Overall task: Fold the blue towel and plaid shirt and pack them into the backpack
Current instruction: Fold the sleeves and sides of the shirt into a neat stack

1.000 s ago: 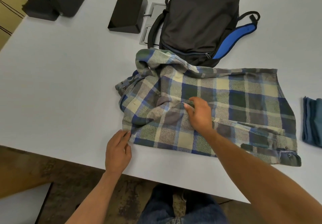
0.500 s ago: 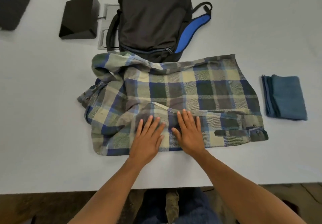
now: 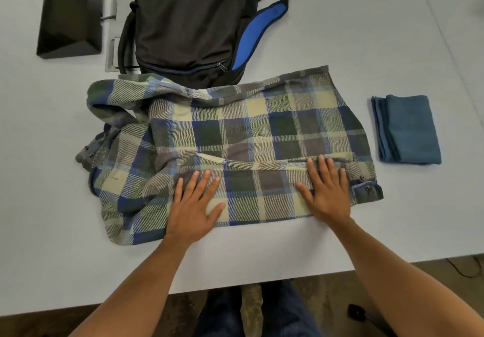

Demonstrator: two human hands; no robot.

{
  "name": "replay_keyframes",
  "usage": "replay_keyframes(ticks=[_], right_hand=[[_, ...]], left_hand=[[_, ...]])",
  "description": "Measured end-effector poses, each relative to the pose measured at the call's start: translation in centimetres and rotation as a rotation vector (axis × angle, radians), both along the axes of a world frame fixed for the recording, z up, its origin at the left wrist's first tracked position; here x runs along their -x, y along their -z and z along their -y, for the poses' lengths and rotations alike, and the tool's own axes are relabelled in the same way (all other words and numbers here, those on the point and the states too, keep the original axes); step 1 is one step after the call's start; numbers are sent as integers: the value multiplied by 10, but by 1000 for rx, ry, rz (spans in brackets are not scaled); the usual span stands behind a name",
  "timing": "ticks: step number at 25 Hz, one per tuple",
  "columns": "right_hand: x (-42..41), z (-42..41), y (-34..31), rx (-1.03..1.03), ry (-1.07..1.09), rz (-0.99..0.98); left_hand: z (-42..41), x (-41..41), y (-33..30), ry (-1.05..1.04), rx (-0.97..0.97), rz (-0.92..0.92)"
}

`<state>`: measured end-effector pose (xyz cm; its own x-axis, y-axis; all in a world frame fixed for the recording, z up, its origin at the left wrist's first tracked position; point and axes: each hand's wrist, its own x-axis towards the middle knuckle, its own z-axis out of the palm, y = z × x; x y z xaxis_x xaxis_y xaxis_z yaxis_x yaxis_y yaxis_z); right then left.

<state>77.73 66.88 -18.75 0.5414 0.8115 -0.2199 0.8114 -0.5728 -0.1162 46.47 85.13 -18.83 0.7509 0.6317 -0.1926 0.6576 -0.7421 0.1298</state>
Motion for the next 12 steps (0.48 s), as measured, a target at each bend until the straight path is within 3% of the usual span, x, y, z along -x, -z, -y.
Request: replay_keyframes(ticks=[12], right_hand=[[-61,34,-2,17,29,20]], left_hand=[[1,-2,-2,-11,-11,-23]])
